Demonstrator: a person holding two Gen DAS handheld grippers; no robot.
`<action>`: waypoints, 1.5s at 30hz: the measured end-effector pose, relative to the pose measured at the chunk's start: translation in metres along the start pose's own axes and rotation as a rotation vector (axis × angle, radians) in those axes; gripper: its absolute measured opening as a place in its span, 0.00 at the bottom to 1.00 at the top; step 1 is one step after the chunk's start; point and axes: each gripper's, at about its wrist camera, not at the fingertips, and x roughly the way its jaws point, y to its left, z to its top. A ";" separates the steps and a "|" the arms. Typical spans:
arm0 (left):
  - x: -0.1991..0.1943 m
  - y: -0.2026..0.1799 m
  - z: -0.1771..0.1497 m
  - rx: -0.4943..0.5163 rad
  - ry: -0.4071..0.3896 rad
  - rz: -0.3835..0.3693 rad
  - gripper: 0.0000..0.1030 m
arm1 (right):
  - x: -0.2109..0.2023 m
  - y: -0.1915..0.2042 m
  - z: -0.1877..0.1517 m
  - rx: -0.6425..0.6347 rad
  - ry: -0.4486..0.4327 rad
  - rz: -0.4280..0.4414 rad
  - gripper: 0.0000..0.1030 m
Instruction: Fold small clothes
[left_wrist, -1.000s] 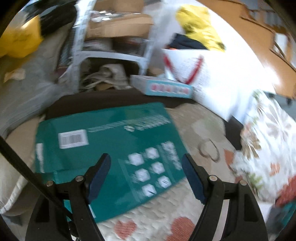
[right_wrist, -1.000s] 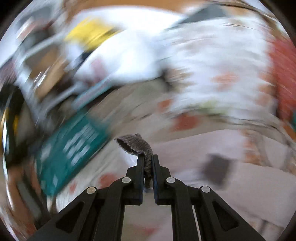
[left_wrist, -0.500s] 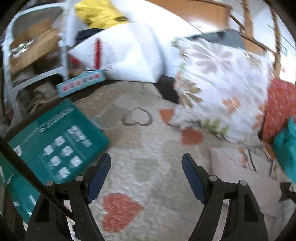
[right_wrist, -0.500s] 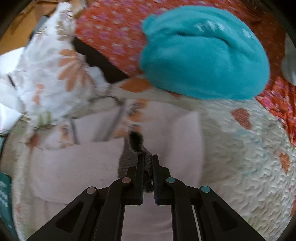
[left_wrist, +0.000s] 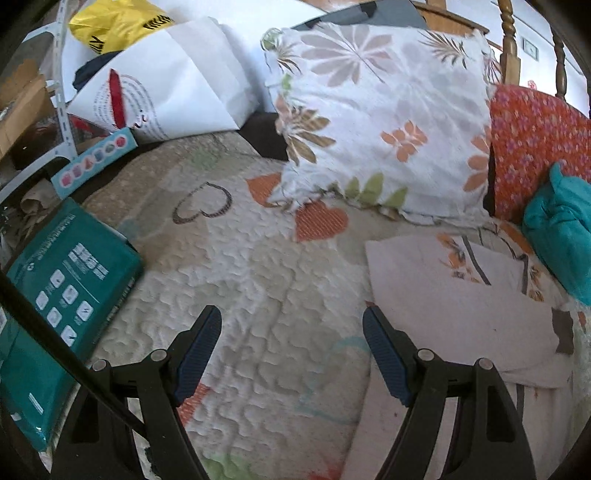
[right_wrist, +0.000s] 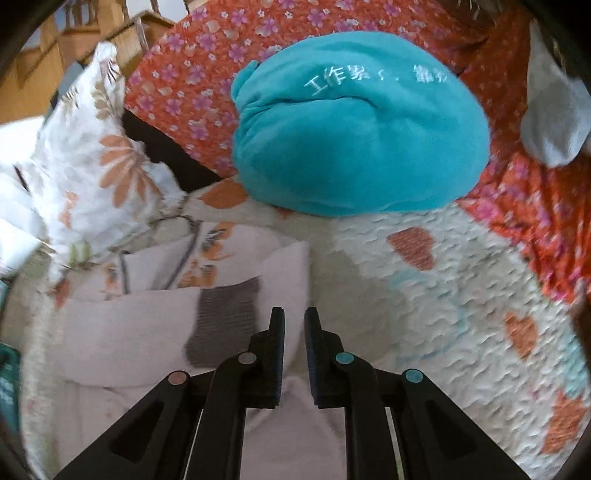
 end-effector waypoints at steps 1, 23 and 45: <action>0.001 -0.002 -0.001 0.002 0.005 -0.004 0.76 | 0.004 0.003 0.000 -0.003 0.010 0.021 0.16; 0.029 -0.024 -0.003 0.034 0.074 -0.019 0.76 | 0.060 0.008 0.003 -0.031 0.079 -0.098 0.07; 0.025 -0.010 -0.045 0.011 0.190 -0.131 0.76 | -0.027 -0.068 -0.094 0.176 0.117 -0.055 0.03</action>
